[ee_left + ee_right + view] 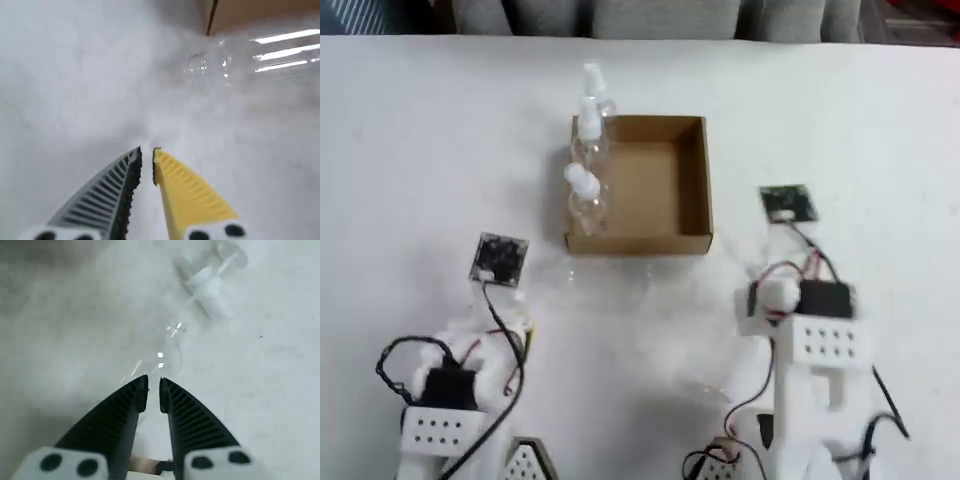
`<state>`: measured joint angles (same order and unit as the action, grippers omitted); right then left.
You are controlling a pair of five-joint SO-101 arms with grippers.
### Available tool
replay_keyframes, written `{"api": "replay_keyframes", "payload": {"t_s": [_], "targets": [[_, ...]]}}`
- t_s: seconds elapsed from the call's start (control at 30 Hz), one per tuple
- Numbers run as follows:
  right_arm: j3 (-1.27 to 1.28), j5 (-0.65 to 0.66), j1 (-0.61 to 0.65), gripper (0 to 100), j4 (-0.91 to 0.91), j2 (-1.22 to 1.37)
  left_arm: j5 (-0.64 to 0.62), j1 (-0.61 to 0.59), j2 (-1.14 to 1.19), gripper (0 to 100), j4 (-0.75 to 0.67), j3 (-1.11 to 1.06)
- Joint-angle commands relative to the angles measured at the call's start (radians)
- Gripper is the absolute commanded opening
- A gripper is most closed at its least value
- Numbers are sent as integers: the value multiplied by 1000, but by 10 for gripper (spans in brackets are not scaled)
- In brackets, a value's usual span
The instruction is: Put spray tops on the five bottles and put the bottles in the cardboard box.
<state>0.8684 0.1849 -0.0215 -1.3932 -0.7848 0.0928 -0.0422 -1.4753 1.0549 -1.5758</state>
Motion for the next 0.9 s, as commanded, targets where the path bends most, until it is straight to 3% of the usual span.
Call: {"api": "replay_keyframes", "payload": {"t_s": [0.0, 0.17, 0.3, 0.5, 0.87], "targets": [[-60, -58, 84, 24, -8, 74, 11, -5, -48, 50, -28, -8], [-49, -193, 114, 173, 21, 116, 23, -5, -48, 50, -26, -12], [18, -215, 168, 279, 61, 114, 21, -5, -50, 50, -26, -12], [17, -281, 240, 283, 79, 125, 21, -5, -50, 50, -26, -12], [104, -316, 228, 283, 154, 136, 21, -4, -50, 50, -26, -14]]}}
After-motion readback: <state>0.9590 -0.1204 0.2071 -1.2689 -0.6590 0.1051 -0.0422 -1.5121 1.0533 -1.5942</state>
